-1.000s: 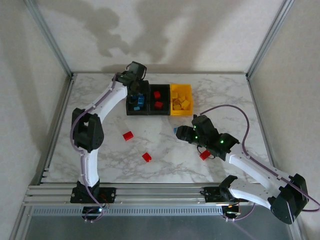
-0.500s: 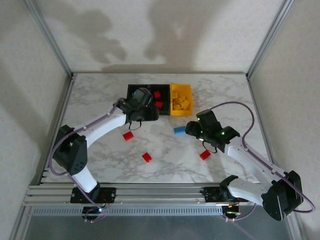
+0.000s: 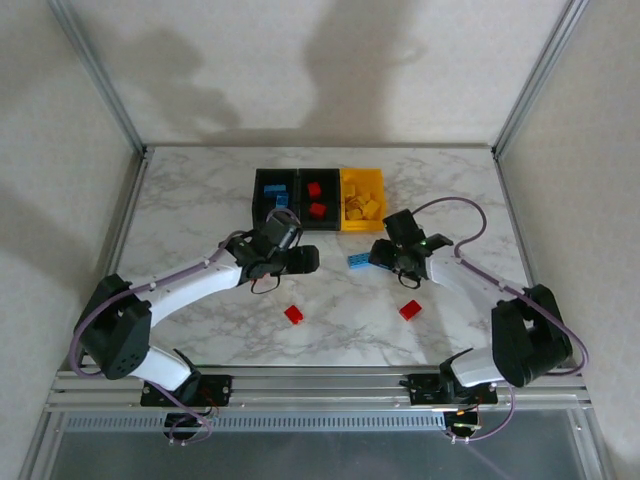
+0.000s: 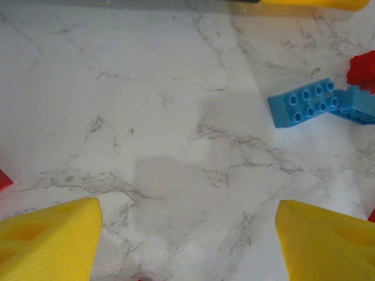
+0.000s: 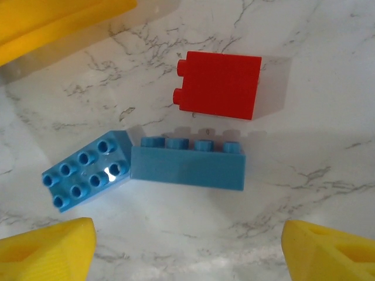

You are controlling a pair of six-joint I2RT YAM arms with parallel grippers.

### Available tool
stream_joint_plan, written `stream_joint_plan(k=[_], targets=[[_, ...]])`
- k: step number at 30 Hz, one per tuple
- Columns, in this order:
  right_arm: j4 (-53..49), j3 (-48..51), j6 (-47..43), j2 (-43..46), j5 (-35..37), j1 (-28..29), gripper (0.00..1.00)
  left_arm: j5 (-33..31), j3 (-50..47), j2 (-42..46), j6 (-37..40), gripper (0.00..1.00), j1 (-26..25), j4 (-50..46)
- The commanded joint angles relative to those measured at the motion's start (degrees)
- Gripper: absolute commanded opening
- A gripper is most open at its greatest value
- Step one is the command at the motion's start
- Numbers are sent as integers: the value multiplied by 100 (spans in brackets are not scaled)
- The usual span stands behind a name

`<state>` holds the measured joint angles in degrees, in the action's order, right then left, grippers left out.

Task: Sort the legos into containers by color
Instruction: Pick up the lego from the center of the table.

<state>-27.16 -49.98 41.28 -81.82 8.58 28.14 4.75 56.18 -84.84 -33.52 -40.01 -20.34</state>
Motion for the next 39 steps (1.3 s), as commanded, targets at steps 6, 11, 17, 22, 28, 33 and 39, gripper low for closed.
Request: stream_joint_plan(k=[6, 11, 17, 22, 28, 33, 39], targets=[[416, -430, 21, -749, 236, -120, 83, -124, -108, 43, -158, 77, -60, 117], [495, -548, -40, -1114, 236, -195, 81, -137, -142, -15, -164, 77, -70, 93], [554, -531, -70, -1278, 245, -239, 78, -212, -143, -48, -164, 76, -73, 34], [617, -455, -92, -1319, 200, -240, 70, -211, -116, -72, -155, 76, -69, 17], [614, -441, -129, -1428, 206, -254, 73, -188, -117, -79, -173, 76, -68, 24], [658, -469, -187, -1475, 182, -256, 65, -194, -134, -26, -199, 76, -73, 23], [605, -542, -238, -1349, 176, -247, 55, -306, -81, 31, -232, 76, -68, -33]])
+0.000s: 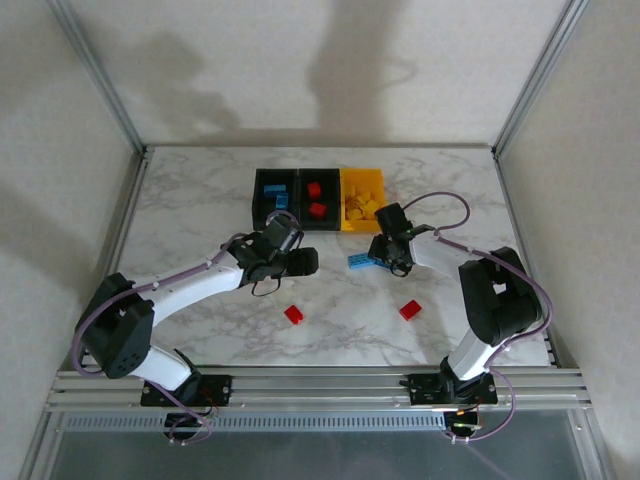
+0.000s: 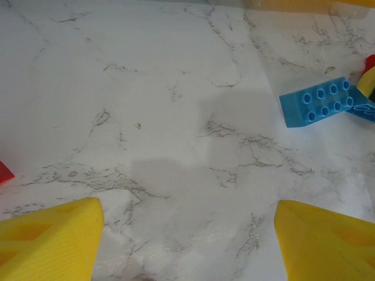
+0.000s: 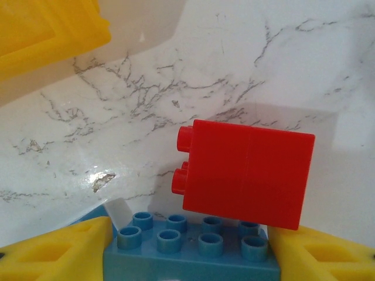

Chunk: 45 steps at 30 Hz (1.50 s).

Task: Sort the legos into containers by color
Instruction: Pick up the lego from the center of the table, then place the lego in the container.

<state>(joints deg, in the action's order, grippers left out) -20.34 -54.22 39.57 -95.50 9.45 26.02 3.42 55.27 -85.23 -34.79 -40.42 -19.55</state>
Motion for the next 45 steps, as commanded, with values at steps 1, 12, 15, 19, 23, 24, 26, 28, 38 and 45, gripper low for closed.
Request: stream_joint_plan(k=[1, 12, 15, 19, 23, 24, 26, 28, 38, 45], targets=[[-128, -152, -81, 89, 112, -25, 54, -219, 11, 107, -132, 76, -27, -108], [-452, -1306, -230, 361, 155, 610, 53, -603, -305, 1044, -429, 74, 773, -176], [-363, -1938, -371, -2, -128, 832, 52, -641, -412, 1387, -481, 74, 1124, -319], [-163, -2817, -524, -573, -430, 1106, 52, -476, -564, 1806, -512, 74, 1661, -472], [51, -3602, -558, -1234, -798, 1295, 52, -343, -624, 2107, -512, 74, 2050, -601], [120, -3756, -549, -1395, -930, 1312, 52, -319, -629, 2140, -512, 74, 2115, -627], [380, -3998, -526, -1719, -1287, 1340, 52, -257, -640, 2215, -512, 74, 2190, -666], [516, -4355, -412, -2086, -1654, 1350, 52, -196, -661, 2255, -527, 74, 2222, -699], [236, -6209, 66, -3589, -1885, 1623, 53, -128, -826, 2501, -552, 74, 2274, -832], [-293, -7198, 201, -4313, -1725, 1632, 53, -186, -745, 2642, -493, 74, 2290, -1003]])
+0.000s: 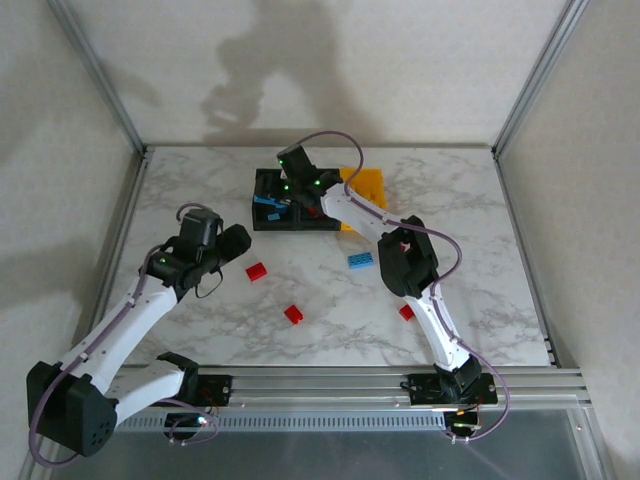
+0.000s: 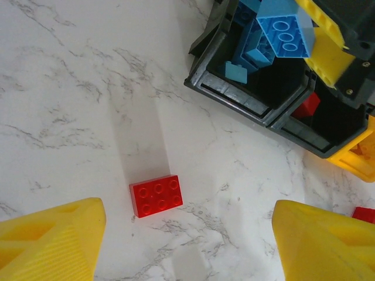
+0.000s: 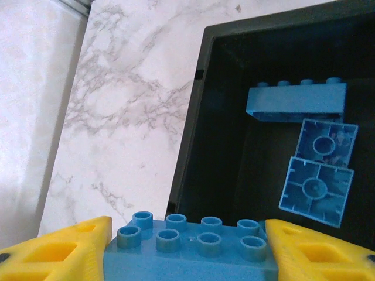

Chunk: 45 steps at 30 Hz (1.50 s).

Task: Sort the legos into containers by color
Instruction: Place the lego in the container, then pick up the lego from the bottom-right of the table.

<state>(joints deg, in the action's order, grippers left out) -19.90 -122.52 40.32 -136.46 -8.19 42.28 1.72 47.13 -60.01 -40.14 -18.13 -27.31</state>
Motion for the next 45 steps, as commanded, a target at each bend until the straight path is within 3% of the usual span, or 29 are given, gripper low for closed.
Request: stream_joint_plan(k=[1, 8, 15, 28, 36, 41, 45], targets=[[-372, -431, 130, -269, 68, 8, 53, -14, 60, 134, 42, 74, 67, -235], [-559, -560, 98, -351, 326, -9, 55, -39, 32, 199, 50, 74, 64, -292], [-632, -579, 22, -242, 431, 23, 66, -14, 33, 187, -7, 75, 64, -262], [-700, -703, -271, -47, 634, 8, 75, 79, 22, 156, -90, 75, 64, -187], [-640, -641, -409, 265, 679, 16, 75, 200, -15, 165, -112, 75, 56, -102], [-474, 243, -568, 1121, 741, 29, 73, 472, -125, 56, -101, 75, -16, 109], [-154, 1845, -687, 2274, 808, 50, 74, 676, -109, -72, -42, 74, -184, 254]])
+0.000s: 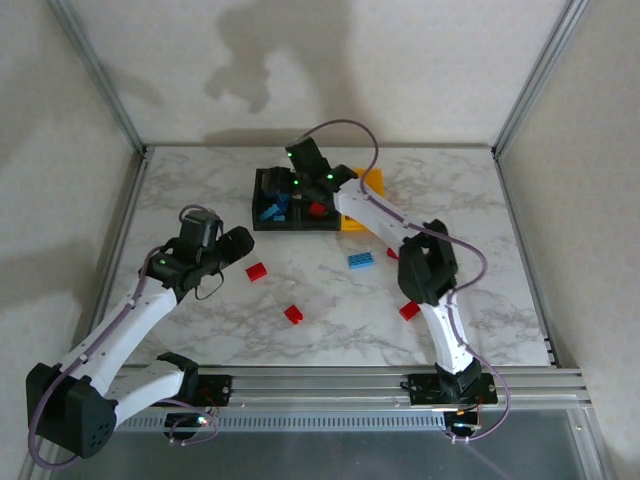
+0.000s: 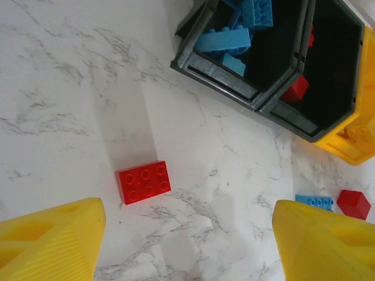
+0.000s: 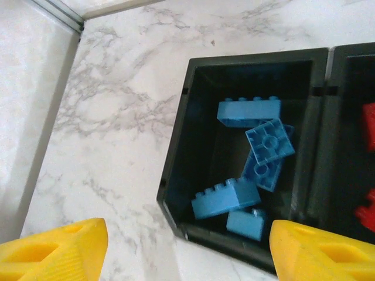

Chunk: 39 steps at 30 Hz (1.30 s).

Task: Sort the legos into containers by color
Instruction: Pick up the lego from the bottom-right of the table.

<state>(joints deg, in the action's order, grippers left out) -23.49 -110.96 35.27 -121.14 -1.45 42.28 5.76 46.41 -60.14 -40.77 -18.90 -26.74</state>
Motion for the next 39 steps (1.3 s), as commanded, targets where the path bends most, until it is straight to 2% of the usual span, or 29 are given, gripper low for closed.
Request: stream_joint_plan(k=[1, 8, 15, 21, 25, 31, 39], targets=[[303, 1176, -215, 1084, 171, 47, 74, 300, -36, -83, 27, 74, -195, 259], [239, 3632, -391, 2908, 603, -24, 74, 518, -5, -532, 121, 74, -780, 631], [27, 5098, -328, 4006, 795, -295, 77, 546, 141, -1126, 104, 74, -1358, 932], [-397, 5636, -54, 4415, 1152, -676, 76, 380, 383, -1608, 193, 74, -1775, 882], [-975, 5906, 499, 4521, 1258, -973, 76, 247, 529, -1913, 232, 74, -2054, 926], [-2041, 6351, 1621, 4904, 1794, -985, 81, 240, 737, -2298, 409, 74, -2418, 1037], [-2037, 7370, 2349, 5687, 1521, -985, 82, 250, 966, -2703, 485, 74, -2592, 1070]])
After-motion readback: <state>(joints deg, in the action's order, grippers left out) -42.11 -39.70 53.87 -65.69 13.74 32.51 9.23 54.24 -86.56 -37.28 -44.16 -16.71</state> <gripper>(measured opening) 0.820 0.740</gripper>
